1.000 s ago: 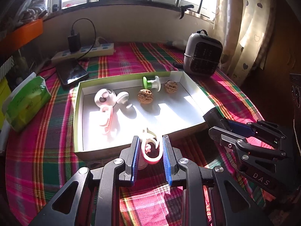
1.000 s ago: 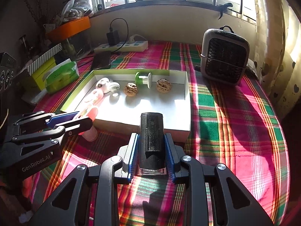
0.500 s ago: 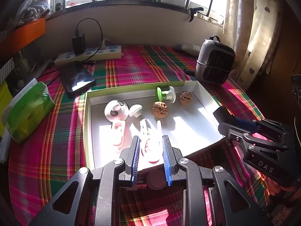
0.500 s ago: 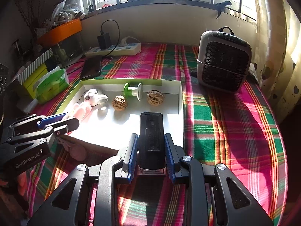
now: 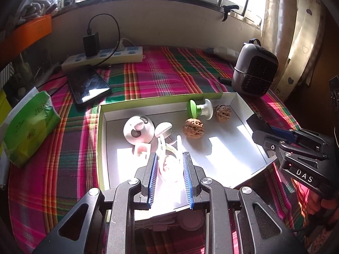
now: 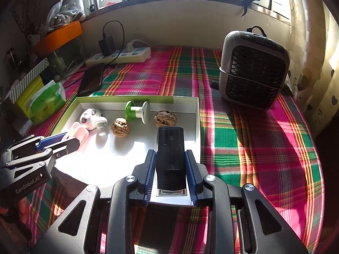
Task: Organize objects
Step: 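Carry the hook clip with the left tool while the right tool carries the black cylinder toward the box, then lower the pink-and-white hook clip into the box with the left tool while the right tool lowers the black cylinder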
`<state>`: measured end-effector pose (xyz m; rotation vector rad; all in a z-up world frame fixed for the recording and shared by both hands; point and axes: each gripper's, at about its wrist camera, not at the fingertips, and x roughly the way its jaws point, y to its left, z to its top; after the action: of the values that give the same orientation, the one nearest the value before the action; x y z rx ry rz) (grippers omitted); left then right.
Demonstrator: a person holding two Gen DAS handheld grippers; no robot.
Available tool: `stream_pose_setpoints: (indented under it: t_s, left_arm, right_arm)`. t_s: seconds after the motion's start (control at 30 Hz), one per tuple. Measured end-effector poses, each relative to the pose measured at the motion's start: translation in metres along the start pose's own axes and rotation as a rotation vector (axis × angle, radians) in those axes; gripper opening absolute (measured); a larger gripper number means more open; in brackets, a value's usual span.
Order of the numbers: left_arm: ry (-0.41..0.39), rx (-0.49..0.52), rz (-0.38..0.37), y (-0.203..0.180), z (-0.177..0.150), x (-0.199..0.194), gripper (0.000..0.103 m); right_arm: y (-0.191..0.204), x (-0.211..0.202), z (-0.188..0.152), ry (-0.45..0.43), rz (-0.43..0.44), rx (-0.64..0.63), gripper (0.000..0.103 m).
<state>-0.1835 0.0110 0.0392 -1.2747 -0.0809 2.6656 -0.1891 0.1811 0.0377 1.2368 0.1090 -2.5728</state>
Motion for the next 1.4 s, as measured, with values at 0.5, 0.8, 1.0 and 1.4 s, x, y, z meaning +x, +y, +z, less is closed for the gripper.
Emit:
stream_pose_setpoints:
  t_s: [0.5, 0.8, 1.0, 1.4]
  left_arm:
    - [0.038, 0.005, 0.005, -0.002, 0.002, 0.022, 0.021]
    - [0.037, 0.007, 0.011, -0.002, 0.003, 0.026, 0.021]
    - [0.033, 0.009, 0.013, -0.003, 0.003, 0.027, 0.021]
    - [0.027, 0.028, 0.03, -0.007, 0.003, 0.028, 0.021]
  right_arm:
    - [-0.008, 0.02, 0.009, 0.028, -0.011, -0.002, 0.029]
    - [0.001, 0.028, 0.01, 0.049, 0.001, -0.022, 0.029]
    - [0.003, 0.035, 0.011, 0.067, 0.004, -0.024, 0.029]
    - [0.007, 0.043, 0.013, 0.062, -0.017, -0.037, 0.029]
